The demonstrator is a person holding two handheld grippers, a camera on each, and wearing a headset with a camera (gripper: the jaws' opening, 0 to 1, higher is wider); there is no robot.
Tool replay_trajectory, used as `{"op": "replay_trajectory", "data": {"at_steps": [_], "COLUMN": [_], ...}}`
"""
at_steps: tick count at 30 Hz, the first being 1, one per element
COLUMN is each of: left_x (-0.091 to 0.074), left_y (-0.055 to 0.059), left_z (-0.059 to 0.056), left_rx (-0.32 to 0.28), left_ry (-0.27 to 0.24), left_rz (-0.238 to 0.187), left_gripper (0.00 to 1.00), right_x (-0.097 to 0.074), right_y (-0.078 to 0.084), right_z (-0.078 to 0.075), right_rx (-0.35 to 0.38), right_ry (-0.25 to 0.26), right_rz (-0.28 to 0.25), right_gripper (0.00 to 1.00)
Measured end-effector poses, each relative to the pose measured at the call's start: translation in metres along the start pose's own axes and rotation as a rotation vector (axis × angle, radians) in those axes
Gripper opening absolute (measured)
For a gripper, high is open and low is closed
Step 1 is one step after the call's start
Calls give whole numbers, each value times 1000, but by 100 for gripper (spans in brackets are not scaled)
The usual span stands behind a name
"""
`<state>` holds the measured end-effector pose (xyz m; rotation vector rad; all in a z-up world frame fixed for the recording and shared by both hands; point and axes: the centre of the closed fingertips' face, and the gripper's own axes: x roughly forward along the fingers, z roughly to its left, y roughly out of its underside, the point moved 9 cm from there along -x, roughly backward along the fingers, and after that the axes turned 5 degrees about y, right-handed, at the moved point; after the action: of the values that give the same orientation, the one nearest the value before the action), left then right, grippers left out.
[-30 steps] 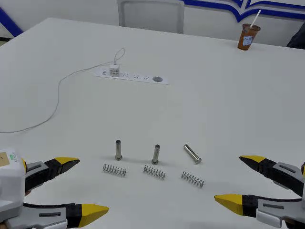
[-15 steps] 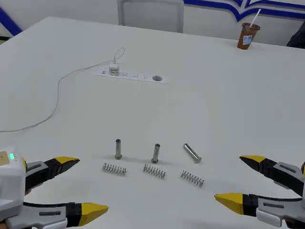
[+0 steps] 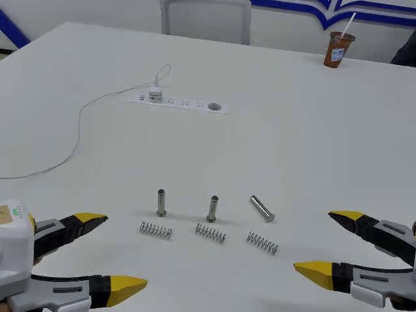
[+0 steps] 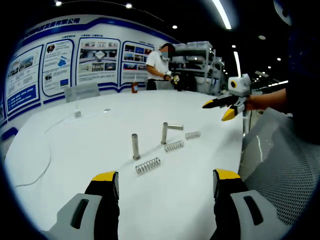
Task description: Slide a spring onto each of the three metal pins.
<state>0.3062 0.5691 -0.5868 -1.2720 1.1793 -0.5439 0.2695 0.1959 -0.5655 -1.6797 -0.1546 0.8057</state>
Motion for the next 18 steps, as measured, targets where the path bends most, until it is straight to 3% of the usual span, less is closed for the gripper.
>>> {"op": "replay_trajectory", "data": {"at_steps": [18], "left_x": [-1], "left_y": [0], "left_z": [2], "left_rx": [-2], "left_ry": [-1], "left_rz": [3], "left_gripper": [78], "right_x": [4], "right_y": [-4], "right_z": [-4], "right_rx": [-2], "right_ry": [2], "right_rz": [12], "right_gripper": [72]}}
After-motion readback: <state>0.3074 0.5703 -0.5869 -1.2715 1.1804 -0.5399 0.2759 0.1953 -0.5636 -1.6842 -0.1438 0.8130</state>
